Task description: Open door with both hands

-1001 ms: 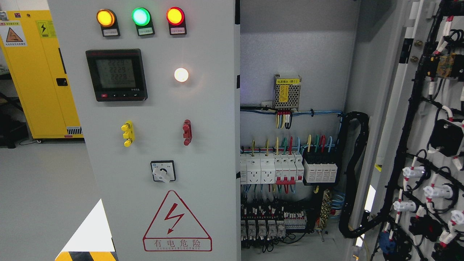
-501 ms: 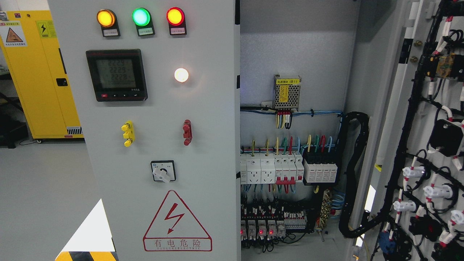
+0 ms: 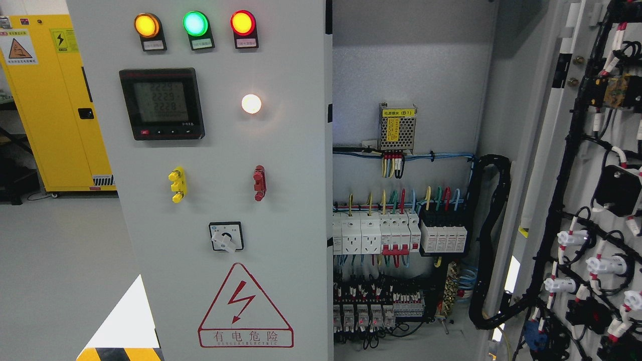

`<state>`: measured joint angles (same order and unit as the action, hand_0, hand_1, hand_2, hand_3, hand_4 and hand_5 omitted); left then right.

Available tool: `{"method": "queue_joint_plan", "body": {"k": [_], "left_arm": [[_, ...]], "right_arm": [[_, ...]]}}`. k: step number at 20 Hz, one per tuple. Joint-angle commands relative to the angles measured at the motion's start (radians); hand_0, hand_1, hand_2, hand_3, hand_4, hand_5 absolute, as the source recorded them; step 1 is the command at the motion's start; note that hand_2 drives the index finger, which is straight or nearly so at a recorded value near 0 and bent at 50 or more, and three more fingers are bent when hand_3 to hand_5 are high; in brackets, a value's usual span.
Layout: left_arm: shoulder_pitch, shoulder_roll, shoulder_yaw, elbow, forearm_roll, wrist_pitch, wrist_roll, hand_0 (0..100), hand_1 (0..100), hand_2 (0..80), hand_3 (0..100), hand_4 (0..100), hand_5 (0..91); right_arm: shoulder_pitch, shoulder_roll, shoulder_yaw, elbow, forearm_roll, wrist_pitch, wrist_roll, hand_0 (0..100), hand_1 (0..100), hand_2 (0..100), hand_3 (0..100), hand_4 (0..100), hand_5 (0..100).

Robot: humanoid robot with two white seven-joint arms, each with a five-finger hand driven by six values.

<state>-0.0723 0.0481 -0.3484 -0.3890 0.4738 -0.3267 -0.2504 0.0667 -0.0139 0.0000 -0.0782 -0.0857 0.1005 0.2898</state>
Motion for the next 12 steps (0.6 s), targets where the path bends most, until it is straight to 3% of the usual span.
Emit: {"method": "queue_joint_plan", "body": {"k": [1, 6, 9, 10, 12], "left_arm": [[-0.006, -0.014, 0.281, 0.434, 0.0, 0.089, -0.009, 0, 0, 0.0, 0, 0, 0.0], [-0.001, -0.016, 0.289, 0.434, -0.009, 0.127, -0.018, 0, 0, 0.0, 0, 0, 0.0], [0.002, -0.016, 0.29, 0.443, -0.006, 0.142, -0.016, 0, 0, 0.0, 0, 0, 0.0], [0.002, -0.019, 0.289, 0.455, -0.007, 0.167, -0.006, 0, 0, 0.0, 0, 0, 0.0], [0.002, -0.022, 0.289, 0.464, -0.007, 0.192, 0.011, 0, 0, 0.0, 0, 0, 0.0]], "right_arm": [[0.001, -0.021, 0.012, -0.002, 0.004, -0.001, 0.052, 22, 0, 0, 0, 0, 0], [0.004, -0.029, 0.017, -0.035, 0.012, -0.027, 0.026, 22, 0, 0, 0, 0, 0], [0.005, -0.031, 0.015, -0.041, 0.011, -0.041, -0.101, 22, 0, 0, 0, 0, 0], [0.005, -0.031, 0.015, -0.051, 0.01, -0.041, -0.128, 22, 0, 0, 0, 0, 0], [0.015, -0.031, 0.017, -0.086, 0.01, -0.041, -0.144, 22, 0, 0, 0, 0, 0]]}}
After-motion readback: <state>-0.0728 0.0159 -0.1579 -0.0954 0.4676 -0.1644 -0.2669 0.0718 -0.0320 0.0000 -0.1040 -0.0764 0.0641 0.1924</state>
